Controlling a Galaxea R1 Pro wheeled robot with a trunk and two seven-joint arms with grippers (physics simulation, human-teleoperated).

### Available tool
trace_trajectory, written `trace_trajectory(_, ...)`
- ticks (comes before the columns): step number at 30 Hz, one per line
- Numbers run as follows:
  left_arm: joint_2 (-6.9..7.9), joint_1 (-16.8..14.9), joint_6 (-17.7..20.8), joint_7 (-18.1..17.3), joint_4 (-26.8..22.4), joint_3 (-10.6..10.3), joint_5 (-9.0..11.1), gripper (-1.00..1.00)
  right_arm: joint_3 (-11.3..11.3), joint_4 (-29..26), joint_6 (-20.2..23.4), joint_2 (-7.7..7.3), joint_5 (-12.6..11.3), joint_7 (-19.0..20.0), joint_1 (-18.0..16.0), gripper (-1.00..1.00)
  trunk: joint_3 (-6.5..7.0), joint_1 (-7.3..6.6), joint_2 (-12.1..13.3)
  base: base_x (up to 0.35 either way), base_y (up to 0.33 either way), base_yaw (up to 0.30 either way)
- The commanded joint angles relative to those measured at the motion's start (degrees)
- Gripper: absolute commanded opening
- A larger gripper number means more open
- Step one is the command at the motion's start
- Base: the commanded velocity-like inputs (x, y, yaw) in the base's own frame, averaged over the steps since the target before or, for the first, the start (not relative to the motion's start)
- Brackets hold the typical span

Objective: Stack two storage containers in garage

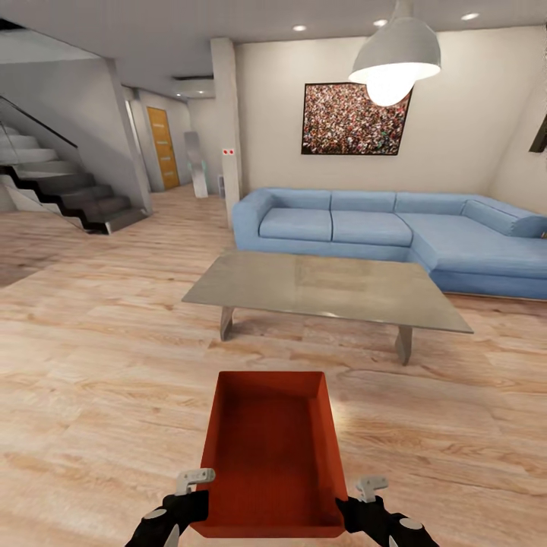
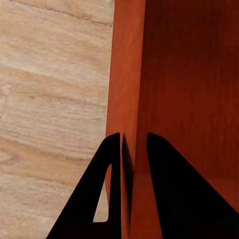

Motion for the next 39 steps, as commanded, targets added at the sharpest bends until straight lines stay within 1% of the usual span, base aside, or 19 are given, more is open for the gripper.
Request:
trace_trajectory(1, -1.7, -0.02, 0.35, 0.27, -0.04, 0.12, 0.22, -1.0, 0.68, -0.04, -0.07, 0.69, 0.09, 0.59, 0.01, -1.0, 0.23, -0.23, 0.39, 0.0, 0.0, 0.0)
trace_trajectory(12, -1.7, -0.03, 0.35, 0.34, -0.04, 0.12, 0.17, -1.0, 0.72, -0.04, -0.07, 0.69, 0.1, 0.59, 0.01, -1.0, 3.16, -2.65, 4.8, 0.0, 0.0, 0.0)
trace_trajectory(39, -1.7, -0.02, 0.35, 0.37, -0.04, 0.12, 0.16, -1.0, 0.73, -0.04, -0.24, 0.69, 0.23, 0.54, 0.01, -1.0, 8.05, -8.58, 15.63, 0.0, 0.0, 0.0)
